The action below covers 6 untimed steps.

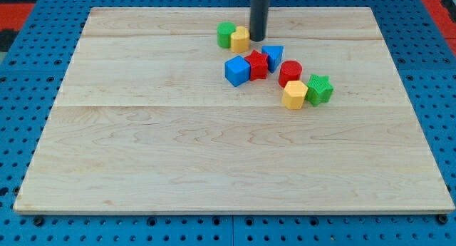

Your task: Push the blue triangle away from the red star

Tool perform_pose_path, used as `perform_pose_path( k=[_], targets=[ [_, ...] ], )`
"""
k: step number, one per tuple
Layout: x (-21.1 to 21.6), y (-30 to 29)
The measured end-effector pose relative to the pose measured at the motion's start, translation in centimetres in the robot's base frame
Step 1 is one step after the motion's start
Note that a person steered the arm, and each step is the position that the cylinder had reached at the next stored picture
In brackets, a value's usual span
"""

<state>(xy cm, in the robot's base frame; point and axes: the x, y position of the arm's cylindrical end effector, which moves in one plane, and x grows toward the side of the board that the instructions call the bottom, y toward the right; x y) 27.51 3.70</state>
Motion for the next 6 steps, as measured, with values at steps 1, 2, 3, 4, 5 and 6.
perform_pose_path(
  k=[1,2,3,4,5,6],
  targets=[
    [0.8,-1.3],
    [2.6,3.6],
    [2.5,9.7],
    [5.7,8.9],
    [7.7,3.4],
    [5.0,1.5]
  ],
)
